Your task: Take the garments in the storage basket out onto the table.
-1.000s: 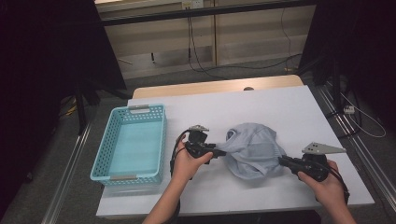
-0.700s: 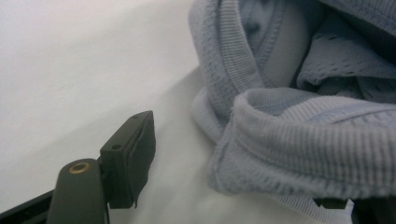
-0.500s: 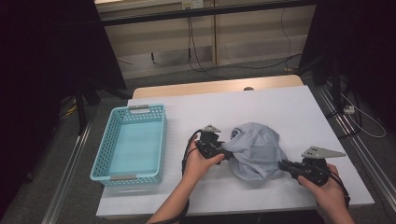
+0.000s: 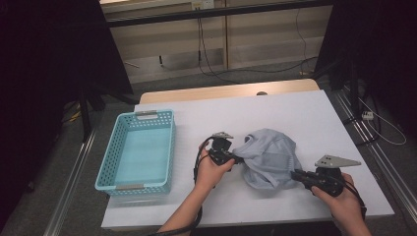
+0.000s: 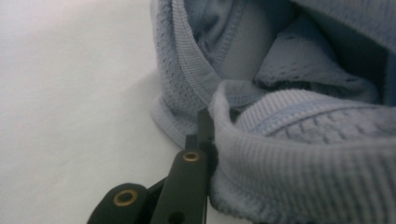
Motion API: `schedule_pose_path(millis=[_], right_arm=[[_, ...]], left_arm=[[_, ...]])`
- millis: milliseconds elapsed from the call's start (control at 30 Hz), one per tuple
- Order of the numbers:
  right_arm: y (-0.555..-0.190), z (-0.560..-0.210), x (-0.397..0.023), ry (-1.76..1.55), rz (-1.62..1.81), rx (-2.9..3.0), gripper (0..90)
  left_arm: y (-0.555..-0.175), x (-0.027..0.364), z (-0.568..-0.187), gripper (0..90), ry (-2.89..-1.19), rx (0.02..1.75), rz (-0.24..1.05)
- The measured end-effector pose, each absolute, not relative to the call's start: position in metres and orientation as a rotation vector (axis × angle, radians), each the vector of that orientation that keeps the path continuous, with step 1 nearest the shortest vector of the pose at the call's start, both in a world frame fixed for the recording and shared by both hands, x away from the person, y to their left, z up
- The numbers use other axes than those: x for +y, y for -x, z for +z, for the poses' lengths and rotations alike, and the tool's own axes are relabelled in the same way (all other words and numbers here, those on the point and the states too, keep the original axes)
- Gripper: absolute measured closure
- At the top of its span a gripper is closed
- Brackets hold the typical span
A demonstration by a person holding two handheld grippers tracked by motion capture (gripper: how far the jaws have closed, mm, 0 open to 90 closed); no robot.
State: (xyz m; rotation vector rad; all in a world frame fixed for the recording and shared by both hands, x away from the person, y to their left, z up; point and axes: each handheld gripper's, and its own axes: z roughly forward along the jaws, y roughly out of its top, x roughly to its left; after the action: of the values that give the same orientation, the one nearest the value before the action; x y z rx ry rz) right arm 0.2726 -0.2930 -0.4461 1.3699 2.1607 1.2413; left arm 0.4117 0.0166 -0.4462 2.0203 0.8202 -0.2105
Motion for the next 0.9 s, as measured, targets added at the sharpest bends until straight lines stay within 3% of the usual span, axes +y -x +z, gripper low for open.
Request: schedule_pose_path(millis=[300,700,767,867,900], right_arm=[[-0.271,-0.443,-0.289,-1.337,1.319,2.192,84.2],[-0.271,-0.446,-0.286,-1.334,1.271,2.265,82.8],[-0.272,-0.446,-0.287,-1.322,1.266,2.245,76.5],[-0.276,-0.443,-0.289,-1.337,1.262,2.175,52.7],[-0.278,-0.440,-0.289,-1.348,1.267,2.139,49.2]], left_arm=[[-0.416,0.048,-0.419,88.3,-1.944,0.848,-0.145],[-0.406,0.047,-0.416,88.2,-2.016,0.821,-0.132],[-0.405,0.047,-0.416,88.1,-2.016,0.820,-0.134],[-0.405,0.049,-0.418,88.2,-2.015,0.824,-0.140],[-0.404,0.050,-0.418,88.2,-2.018,0.828,-0.140]])
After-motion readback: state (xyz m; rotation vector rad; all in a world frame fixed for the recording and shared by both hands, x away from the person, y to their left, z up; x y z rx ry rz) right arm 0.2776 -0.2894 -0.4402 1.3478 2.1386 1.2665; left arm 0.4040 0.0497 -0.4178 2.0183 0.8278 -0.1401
